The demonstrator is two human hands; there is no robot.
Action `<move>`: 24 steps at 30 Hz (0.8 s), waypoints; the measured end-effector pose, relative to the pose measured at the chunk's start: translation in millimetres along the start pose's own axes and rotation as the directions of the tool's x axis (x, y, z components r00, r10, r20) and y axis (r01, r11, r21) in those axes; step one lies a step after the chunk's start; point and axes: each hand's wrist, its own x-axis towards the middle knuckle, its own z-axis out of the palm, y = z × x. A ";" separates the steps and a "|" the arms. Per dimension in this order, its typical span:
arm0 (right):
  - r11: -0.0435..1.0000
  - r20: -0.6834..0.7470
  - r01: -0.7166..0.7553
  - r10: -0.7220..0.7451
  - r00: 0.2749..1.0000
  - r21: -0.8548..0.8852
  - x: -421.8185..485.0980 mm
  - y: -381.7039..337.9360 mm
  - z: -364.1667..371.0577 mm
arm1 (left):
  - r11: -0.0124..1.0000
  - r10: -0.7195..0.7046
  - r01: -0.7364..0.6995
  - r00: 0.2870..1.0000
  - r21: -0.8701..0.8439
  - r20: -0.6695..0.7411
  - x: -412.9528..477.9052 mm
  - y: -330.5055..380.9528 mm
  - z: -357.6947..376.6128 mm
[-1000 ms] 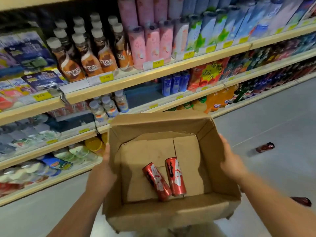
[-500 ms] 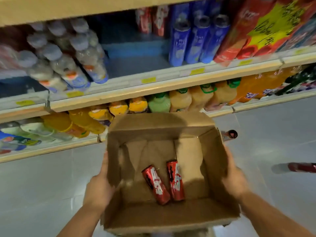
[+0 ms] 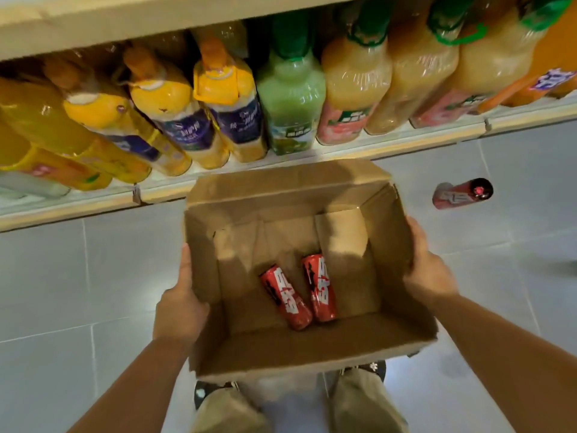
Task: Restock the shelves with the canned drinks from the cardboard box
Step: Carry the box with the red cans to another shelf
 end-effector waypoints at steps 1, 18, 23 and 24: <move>1.000 0.006 0.002 -0.002 1.000 -0.001 6.7 1.6 6.2 | 1.000 -0.013 0.013 1.000 -0.005 0.000 4.8 -2.5 8.1; 1.000 -0.091 0.013 -0.016 0.996 -0.028 75.6 9.6 60.4 | 0.993 -0.122 0.122 0.991 0.002 -0.055 58.1 -14.8 82.1; 0.994 -0.152 -0.053 0.068 0.986 0.098 80.9 -6.2 58.6 | 0.976 -0.194 0.202 0.975 0.075 -0.109 62.7 3.3 84.4; 0.999 -0.235 -0.028 0.032 0.971 0.020 75.5 -12.6 60.6 | 0.978 -0.116 0.146 0.974 0.152 -0.194 60.4 10.5 84.8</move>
